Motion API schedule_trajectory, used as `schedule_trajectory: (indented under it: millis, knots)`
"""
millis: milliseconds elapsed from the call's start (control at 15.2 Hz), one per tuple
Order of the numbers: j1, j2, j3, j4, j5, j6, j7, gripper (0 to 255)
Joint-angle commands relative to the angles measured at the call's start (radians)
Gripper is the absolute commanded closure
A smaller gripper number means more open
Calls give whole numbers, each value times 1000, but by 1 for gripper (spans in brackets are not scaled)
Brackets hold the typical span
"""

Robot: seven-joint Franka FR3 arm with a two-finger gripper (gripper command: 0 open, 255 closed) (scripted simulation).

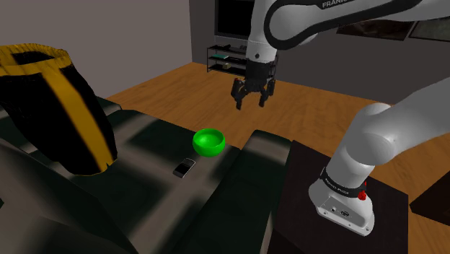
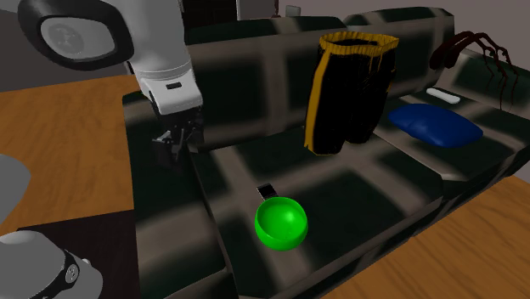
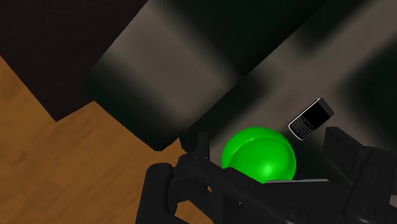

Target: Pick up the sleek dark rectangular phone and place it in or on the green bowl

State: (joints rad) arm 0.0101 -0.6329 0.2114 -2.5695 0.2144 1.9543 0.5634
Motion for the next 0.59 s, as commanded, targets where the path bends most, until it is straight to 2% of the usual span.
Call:
schedule_trajectory:
  millis: [0, 264, 528]
  knots:
    - [-4, 60, 45, -1, 13, 66, 70, 0]
    - [-19, 199, 136, 16, 17, 194, 214, 0]
    - [-47, 364, 220, 60, -23, 313, 376, 0]
